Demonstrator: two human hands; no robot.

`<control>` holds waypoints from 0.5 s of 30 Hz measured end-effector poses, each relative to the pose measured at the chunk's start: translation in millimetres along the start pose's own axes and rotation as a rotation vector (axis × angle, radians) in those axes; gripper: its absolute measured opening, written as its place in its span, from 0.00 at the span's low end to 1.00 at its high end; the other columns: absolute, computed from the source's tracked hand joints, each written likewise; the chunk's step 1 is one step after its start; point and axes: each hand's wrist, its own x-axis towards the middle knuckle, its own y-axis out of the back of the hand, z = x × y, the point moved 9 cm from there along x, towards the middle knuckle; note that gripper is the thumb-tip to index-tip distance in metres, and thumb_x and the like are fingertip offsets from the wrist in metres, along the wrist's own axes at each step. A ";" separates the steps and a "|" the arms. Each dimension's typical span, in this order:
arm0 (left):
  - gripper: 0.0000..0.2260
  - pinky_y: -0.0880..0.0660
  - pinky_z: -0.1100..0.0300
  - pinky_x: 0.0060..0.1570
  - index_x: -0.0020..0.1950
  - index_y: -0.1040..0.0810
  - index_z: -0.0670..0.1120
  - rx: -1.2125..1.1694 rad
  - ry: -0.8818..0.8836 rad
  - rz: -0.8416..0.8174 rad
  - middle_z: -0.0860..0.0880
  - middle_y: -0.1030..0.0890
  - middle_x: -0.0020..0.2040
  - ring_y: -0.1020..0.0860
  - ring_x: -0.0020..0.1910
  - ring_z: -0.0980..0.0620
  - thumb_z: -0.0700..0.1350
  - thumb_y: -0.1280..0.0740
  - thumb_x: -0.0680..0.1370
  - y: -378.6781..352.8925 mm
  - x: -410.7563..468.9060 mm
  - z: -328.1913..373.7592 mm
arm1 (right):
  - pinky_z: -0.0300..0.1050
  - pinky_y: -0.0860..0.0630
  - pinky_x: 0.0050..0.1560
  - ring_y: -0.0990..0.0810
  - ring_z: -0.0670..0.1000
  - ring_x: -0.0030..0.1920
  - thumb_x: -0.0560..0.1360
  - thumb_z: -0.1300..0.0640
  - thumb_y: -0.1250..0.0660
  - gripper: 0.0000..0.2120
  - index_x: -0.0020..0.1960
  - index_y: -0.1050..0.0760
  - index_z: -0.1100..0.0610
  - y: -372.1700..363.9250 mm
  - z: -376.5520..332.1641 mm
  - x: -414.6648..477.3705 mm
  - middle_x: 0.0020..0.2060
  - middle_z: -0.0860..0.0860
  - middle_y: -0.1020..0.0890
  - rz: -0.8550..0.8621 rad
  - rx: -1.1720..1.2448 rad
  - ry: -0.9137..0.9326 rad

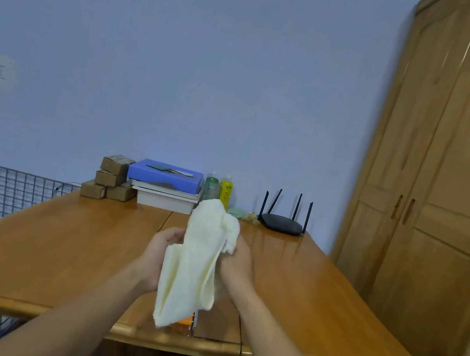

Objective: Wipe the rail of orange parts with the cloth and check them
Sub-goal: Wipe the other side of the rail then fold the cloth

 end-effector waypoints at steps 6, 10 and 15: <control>0.31 0.34 0.36 0.73 0.73 0.25 0.45 -0.149 -0.017 -0.054 0.39 0.21 0.69 0.24 0.70 0.36 0.67 0.44 0.81 6.4 5.4 1.3 | 0.50 0.20 0.45 0.21 0.49 0.44 0.75 0.46 0.41 0.08 0.50 0.26 0.45 39.1 -15.3 20.7 0.44 0.43 0.19 0.168 -0.265 0.073; 0.27 0.25 0.39 0.62 0.76 0.29 0.51 0.015 -0.030 -0.100 0.43 0.21 0.70 0.23 0.69 0.39 0.63 0.41 0.81 8.1 3.3 -10.2 | 0.54 0.20 0.46 0.21 0.49 0.43 0.75 0.48 0.39 0.04 0.46 0.26 0.47 43.0 -29.1 27.4 0.42 0.45 0.19 0.144 -0.224 0.094; 0.20 0.25 0.40 0.66 0.75 0.27 0.47 0.063 -0.172 -0.090 0.42 0.19 0.68 0.20 0.66 0.40 0.45 0.33 0.82 5.9 1.2 -1.1 | 0.49 0.21 0.47 0.18 0.46 0.45 0.76 0.52 0.29 0.05 0.51 0.21 0.50 39.6 -49.7 23.2 0.44 0.46 0.17 0.099 0.014 0.190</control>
